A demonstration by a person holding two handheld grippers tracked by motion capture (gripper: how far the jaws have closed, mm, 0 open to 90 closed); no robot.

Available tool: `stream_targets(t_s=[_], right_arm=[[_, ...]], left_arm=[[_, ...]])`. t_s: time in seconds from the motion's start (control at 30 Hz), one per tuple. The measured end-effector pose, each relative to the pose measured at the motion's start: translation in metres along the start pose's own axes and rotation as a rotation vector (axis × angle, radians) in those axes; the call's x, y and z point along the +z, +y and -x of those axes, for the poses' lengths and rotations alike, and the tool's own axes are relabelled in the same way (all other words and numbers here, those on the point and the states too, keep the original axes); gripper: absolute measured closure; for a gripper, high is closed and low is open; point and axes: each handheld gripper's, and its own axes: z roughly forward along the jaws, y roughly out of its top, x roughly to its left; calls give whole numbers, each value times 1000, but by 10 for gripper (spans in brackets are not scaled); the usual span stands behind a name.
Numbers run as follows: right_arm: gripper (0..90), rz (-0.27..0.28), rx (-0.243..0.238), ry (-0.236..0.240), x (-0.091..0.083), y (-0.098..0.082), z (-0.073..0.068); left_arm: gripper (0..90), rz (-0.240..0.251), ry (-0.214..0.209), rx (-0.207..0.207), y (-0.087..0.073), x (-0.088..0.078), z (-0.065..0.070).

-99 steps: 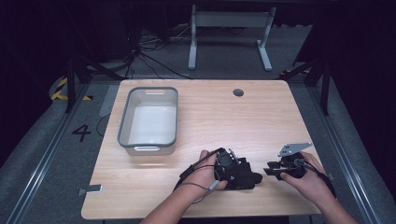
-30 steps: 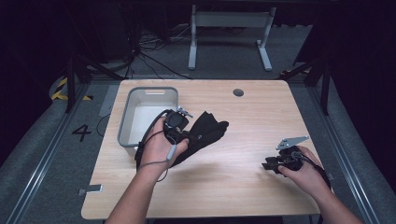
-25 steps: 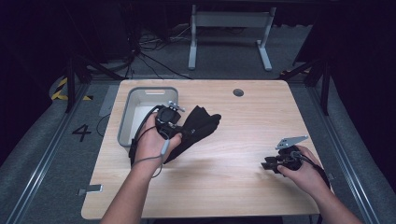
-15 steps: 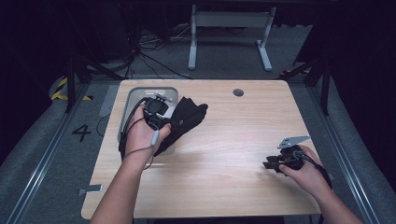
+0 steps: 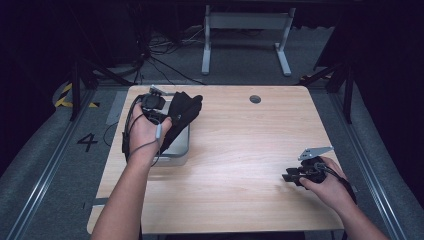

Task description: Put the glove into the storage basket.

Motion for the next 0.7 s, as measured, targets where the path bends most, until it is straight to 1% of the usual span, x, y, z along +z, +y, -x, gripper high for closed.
stream_targets(t_s=[0.03,0.1,0.2,0.23,0.3,0.43,0.57,0.7], right_arm=[[660,0,1,-1,0,0,0],[658,0,2,-1,0,0,0],[655,-2,3,0,0,0,-1],[655,-3,4,1,1,0,-1],[654,-4,3,3,2,0,0],[650,-2,-1,4,2,0,-1],[645,1,0,8,1,-1,-2],[642,0,2,8,2,-1,0]], left_arm=[[669,1,9,-23,1,2,-4],[669,4,13,-49,3,5,-11],[669,9,24,-76,6,11,-19],[669,6,35,-78,7,13,-21],[669,-14,57,-81,9,18,-25],[668,-40,88,-110,12,29,-34],[666,-61,92,-148,12,40,-42],[666,-91,106,-177,12,50,-46]])
